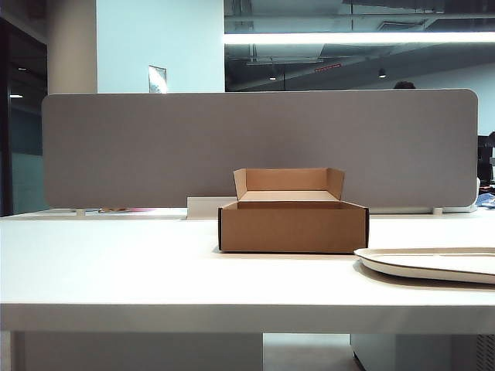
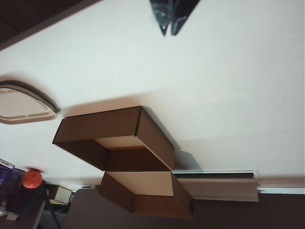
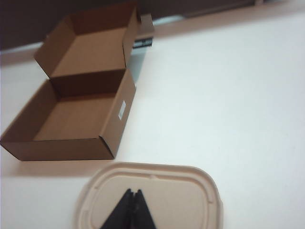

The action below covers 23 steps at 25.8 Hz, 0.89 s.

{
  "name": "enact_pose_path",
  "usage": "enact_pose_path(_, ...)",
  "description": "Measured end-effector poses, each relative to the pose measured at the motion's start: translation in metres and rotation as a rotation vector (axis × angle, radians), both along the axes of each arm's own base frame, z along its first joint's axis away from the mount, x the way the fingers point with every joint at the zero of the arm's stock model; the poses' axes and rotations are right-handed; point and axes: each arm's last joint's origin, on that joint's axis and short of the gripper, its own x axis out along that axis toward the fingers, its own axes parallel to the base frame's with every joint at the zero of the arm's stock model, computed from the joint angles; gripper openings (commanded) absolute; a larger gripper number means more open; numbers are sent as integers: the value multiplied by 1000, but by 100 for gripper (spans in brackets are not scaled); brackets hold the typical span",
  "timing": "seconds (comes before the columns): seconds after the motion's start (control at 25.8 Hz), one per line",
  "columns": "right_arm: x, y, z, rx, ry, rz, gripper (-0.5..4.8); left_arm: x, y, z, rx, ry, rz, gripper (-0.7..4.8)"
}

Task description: Pick up the lid and place it into the paper box.

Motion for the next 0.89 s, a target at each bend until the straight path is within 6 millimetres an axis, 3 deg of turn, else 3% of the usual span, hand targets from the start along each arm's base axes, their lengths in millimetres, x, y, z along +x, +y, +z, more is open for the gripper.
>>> enact_pose_path(0.08, 15, -1, 4, 3, 50, 0, 98, 0, 0, 0, 0, 0, -3, -5)
enact_pose_path(0.5, 87, -7, 11, 17, 287, -9, 99, 0, 0, 0, 0, 0, -3, -5)
enact_pose_path(0.7, 107, -32, 11, 95, 344, -16, 107, 0, 0, 0, 0, 0, -3, -5)
enact_pose_path(0.81, 115, -60, 5, 186, 387, -27, 165, 0, 0, 0, 0, 0, -3, -5)
enact_pose_path(0.89, 117, -71, -1, 224, 418, -41, 254, 0, 0, 0, 0, 0, -3, -5)
